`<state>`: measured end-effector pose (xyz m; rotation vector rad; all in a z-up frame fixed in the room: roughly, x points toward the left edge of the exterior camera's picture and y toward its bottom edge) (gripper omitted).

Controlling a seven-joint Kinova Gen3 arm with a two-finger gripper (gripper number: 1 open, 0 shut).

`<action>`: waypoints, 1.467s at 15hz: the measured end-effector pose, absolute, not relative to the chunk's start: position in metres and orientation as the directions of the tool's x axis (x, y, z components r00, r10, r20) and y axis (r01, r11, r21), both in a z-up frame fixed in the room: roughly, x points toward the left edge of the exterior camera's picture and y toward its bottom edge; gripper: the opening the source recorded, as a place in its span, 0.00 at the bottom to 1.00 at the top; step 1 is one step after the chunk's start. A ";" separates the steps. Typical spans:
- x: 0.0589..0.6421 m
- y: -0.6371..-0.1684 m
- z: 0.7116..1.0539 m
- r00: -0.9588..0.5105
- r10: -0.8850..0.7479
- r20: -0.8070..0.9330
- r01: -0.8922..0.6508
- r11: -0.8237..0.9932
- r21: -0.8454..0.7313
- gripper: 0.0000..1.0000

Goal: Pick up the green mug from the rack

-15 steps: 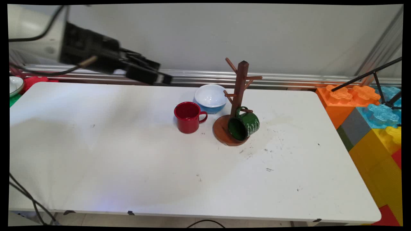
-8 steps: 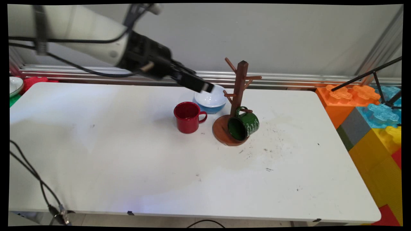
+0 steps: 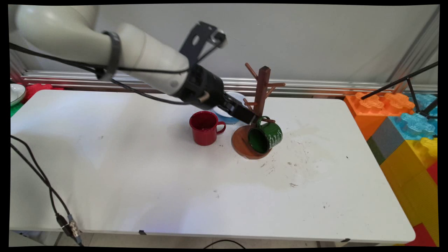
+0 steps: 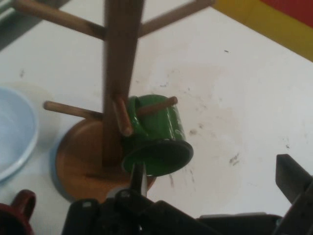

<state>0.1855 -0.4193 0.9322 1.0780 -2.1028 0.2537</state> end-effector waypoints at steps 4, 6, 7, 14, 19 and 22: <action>0.164 -0.421 0.904 -0.368 -0.647 0.668 -0.775 0.610 0.165 1.00; 0.157 -0.422 0.892 -0.363 -0.658 0.659 -0.780 0.602 0.171 1.00; 0.153 -0.423 0.885 -0.359 -0.663 0.657 -0.782 0.598 0.176 1.00; 0.140 -0.432 0.847 -0.323 -0.682 0.656 -0.792 0.574 0.206 1.00; 0.133 -0.437 0.830 -0.303 -0.680 0.668 -0.788 0.573 0.226 1.00; 0.131 -0.439 0.823 -0.296 -0.673 0.678 -0.782 0.578 0.232 1.00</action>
